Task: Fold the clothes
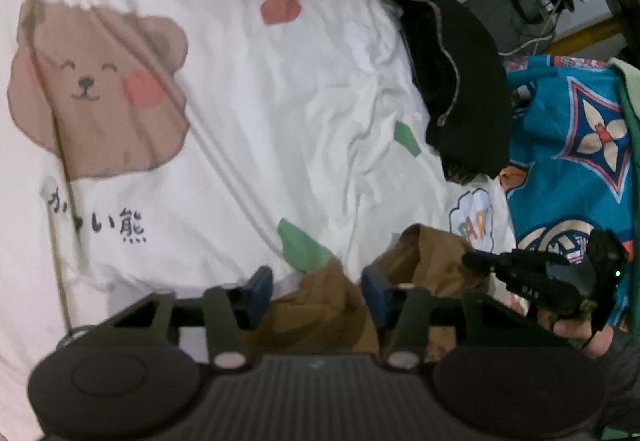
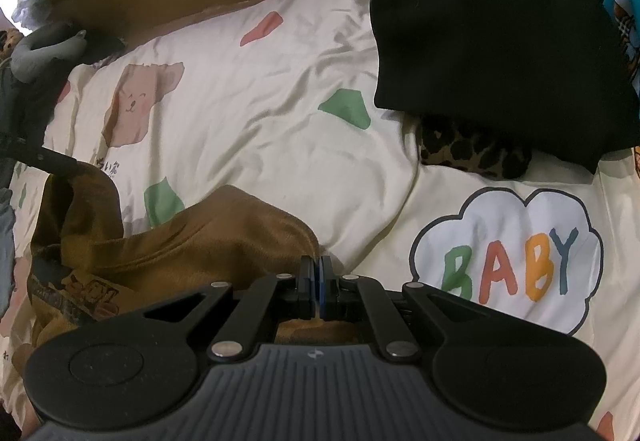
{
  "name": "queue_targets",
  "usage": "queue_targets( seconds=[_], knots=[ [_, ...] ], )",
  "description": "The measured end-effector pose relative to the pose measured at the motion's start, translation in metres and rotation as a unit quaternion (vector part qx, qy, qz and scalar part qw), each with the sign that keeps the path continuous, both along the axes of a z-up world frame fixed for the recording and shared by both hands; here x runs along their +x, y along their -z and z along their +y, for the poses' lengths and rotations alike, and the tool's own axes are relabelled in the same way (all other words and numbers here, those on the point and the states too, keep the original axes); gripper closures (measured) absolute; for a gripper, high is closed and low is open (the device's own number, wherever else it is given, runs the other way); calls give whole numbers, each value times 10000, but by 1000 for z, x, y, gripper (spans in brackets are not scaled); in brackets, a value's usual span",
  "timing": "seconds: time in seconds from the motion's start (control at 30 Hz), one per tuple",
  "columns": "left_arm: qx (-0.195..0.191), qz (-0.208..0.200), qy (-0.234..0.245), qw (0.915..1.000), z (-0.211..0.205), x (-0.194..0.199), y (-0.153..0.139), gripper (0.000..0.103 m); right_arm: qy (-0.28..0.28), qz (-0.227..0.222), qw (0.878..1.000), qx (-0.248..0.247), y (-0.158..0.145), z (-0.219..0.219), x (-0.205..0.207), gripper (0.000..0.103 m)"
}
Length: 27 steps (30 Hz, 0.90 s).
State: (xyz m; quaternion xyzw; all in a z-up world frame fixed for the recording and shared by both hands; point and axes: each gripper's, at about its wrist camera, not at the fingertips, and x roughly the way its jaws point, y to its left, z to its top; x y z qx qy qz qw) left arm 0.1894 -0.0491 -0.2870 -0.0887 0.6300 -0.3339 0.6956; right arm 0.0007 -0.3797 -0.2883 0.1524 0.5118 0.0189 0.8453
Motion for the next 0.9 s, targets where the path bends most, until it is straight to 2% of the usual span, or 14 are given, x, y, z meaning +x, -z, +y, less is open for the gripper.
queue_targets(
  seconds=[0.07,0.27,0.3,0.37,0.4,0.43,0.5,0.9],
  knots=[
    [-130,154,-34,9998,5,2,7,58,3,6,10000,43,-1,-1,-1,103],
    [-552,479,-159,9972,15,1,22,82,12,23,9998,172,-2,-6,-3,100],
    [-584,482,-159,9970,16,0,22,86,13,26,9998,194,-2,-7,-3,96],
    [-623,415,-140,9971,18,-3,19,88,16,31,9997,237,-3,-8,-4,82],
    [-651,383,-138,9971,20,-4,18,89,18,34,9997,259,-3,-9,-4,66],
    [-678,350,-139,9970,22,-6,16,89,24,60,9996,262,-2,-10,-4,59],
    [-733,281,-169,9968,27,-8,12,90,37,117,9996,264,0,-14,-4,56],
    [-952,-2,-571,9938,69,-34,-4,90,119,460,9985,274,14,-36,-6,54]
  ],
)
